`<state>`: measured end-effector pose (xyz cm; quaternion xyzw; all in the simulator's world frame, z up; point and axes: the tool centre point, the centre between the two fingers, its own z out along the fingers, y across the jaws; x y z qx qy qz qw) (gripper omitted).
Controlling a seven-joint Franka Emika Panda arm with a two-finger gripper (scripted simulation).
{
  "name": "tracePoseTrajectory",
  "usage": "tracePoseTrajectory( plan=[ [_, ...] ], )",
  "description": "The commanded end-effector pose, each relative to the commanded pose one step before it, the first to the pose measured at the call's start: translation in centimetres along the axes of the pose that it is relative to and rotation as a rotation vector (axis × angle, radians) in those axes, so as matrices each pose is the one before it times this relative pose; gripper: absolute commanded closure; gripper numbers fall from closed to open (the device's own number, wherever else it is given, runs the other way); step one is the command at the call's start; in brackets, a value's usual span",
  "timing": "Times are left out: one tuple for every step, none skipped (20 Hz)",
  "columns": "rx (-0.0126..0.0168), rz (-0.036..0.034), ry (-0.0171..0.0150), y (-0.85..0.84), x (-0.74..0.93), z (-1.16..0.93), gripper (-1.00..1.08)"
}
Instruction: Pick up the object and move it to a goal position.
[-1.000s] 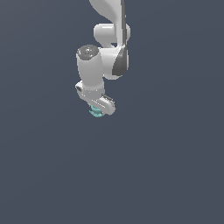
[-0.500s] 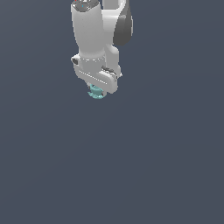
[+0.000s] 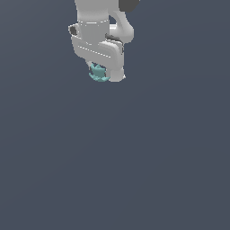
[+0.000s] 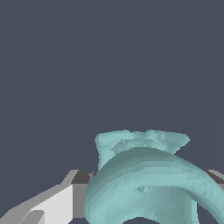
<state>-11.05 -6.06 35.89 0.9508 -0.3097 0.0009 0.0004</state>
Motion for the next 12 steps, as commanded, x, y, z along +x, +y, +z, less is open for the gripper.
tracePoseTrajectory(
  plan=[
    [-0.00091,-0.00009,-0.00120,0.080,-0.357,-1.666,1.08],
    [0.00000,0.00000,0.00000,0.013,-0.094,-0.543,1.08],
    [0.00042,-0.00046,-0.00030,0.005,-0.083,-0.488,1.08],
    [0.00000,0.00000,0.00000,0.006,-0.072,-0.438,1.08],
    [0.00000,0.00000,0.00000,0.004,-0.062,-0.386,1.08],
    [0.00000,0.00000,0.00000,0.002,-0.052,-0.335,1.08],
    [0.00029,-0.00033,-0.00021,-0.002,-0.043,-0.281,1.08],
    [0.00000,0.00000,0.00000,0.000,-0.034,-0.231,1.08],
    [0.00000,0.00000,0.00000,0.000,-0.026,-0.180,1.08],
    [0.00000,0.00000,0.00000,-0.001,-0.018,-0.128,1.08],
    [0.00000,0.00000,0.00000,0.000,-0.011,-0.077,1.08],
    [0.00000,0.00000,0.00000,0.000,-0.004,-0.026,1.08]
  ],
)
